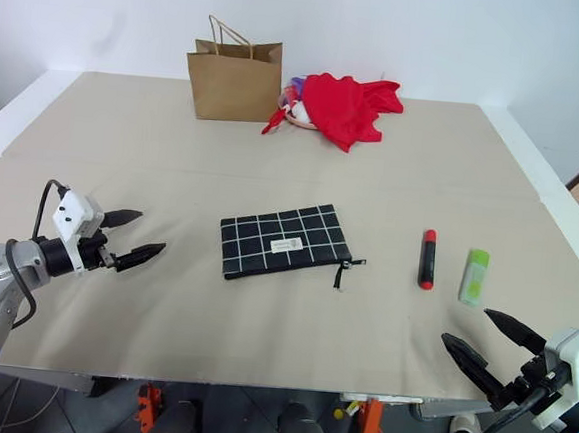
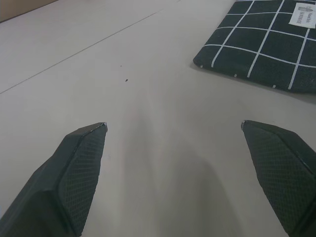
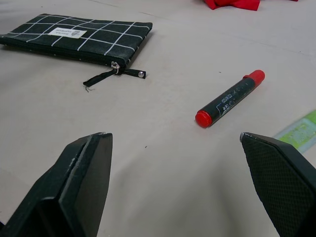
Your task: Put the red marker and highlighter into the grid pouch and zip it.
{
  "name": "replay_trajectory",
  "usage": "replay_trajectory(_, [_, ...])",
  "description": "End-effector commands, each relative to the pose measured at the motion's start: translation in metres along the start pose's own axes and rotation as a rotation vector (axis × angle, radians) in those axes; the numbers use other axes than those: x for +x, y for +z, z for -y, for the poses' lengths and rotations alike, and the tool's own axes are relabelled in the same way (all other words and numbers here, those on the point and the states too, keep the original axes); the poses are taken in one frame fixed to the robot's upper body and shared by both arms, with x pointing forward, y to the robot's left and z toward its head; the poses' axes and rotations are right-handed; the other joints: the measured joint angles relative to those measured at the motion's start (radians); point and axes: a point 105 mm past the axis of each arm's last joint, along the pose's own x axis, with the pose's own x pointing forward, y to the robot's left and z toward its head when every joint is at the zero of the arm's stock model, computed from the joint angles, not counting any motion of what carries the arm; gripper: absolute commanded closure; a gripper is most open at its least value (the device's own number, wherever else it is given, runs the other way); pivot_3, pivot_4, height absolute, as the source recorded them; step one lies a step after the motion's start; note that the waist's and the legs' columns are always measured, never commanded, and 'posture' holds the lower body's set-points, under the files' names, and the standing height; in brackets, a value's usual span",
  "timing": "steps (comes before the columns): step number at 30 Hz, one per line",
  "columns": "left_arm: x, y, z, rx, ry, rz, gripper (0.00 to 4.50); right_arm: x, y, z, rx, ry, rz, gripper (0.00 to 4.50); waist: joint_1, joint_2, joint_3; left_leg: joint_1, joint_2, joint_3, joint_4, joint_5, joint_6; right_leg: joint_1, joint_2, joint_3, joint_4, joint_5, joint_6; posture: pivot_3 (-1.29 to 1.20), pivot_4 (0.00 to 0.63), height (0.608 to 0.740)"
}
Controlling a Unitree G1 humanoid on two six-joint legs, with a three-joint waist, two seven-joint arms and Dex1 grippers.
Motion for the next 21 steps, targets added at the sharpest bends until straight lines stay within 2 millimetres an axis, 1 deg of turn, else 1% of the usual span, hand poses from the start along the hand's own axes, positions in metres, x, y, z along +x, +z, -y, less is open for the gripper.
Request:
replay_trajectory(1, [-0.005, 0.014, -0.004, 0.043, -0.01, 0.029, 0.0, -0.003, 0.008, 0.0, -0.063, 0.026, 0.0, 0.04, 0.0, 0.0, 0.0, 0.0, 0.0, 0.0, 0.0, 0.0, 0.0, 0.0, 0.0, 0.0, 0.0, 0.0, 0.0, 0.0, 0.15, 0.74])
replay_trajectory(4, [-0.002, 0.017, 0.001, 0.055, -0.069, 0.033, 0.0, -0.003, 0.005, -0.002, -0.073, 0.051, -0.014, 0.04, 0.0, 0.0, 0.0, 0.0, 0.0, 0.0, 0.0, 0.0, 0.0, 0.0, 0.0, 0.0, 0.0, 0.0, 0.0, 0.0, 0.15, 0.74])
replay_trajectory(11, [0.004, 0.019, 0.006, 0.057, -0.112, 0.047, 0.0, -0.005, 0.003, 0.0, -0.068, 0.045, -0.01, 0.04, 0.0, 0.0, 0.0, 0.0, 0.0, 0.0, 0.0, 0.0, 0.0, 0.0, 0.0, 0.0, 0.0, 0.0, 0.0, 0.0, 0.15, 0.74])
replay_trajectory(14, [0.006, 0.016, 0.016, 0.047, -0.146, 0.047, 0.0, -0.003, 0.004, -0.001, -0.063, 0.045, -0.001, 0.04, 0.0, 0.0, 0.0, 0.0, 0.0, 0.0, 0.0, 0.0, 0.0, 0.0, 0.0, 0.0, 0.0, 0.0, 0.0, 0.0, 0.15, 0.74])
replay_trajectory(18, [0.007, 0.015, 0.02, 0.043, -0.162, 0.047, 0.0, 0.002, 0.007, -0.003, -0.058, 0.056, 0.012, 0.04, 0.0, 0.0, 0.0, 0.0, 0.0, 0.0, 0.0, 0.0, 0.0, 0.0, 0.0, 0.0, 0.0, 0.0, 0.0, 0.0, 0.15, 0.74])
replay_trajectory(21, [0.009, 0.018, 0.028, 0.057, -0.216, 0.05, 0.0, 0.013, 0.016, -0.012, -0.044, 0.1, 0.033, 0.04, 0.0, 0.0, 0.0, 0.0, 0.0, 0.0, 0.0, 0.0, 0.0, 0.001, 0.0, 0.0, 0.0, 0.0, 0.0, 0.0, 0.15, 0.74])
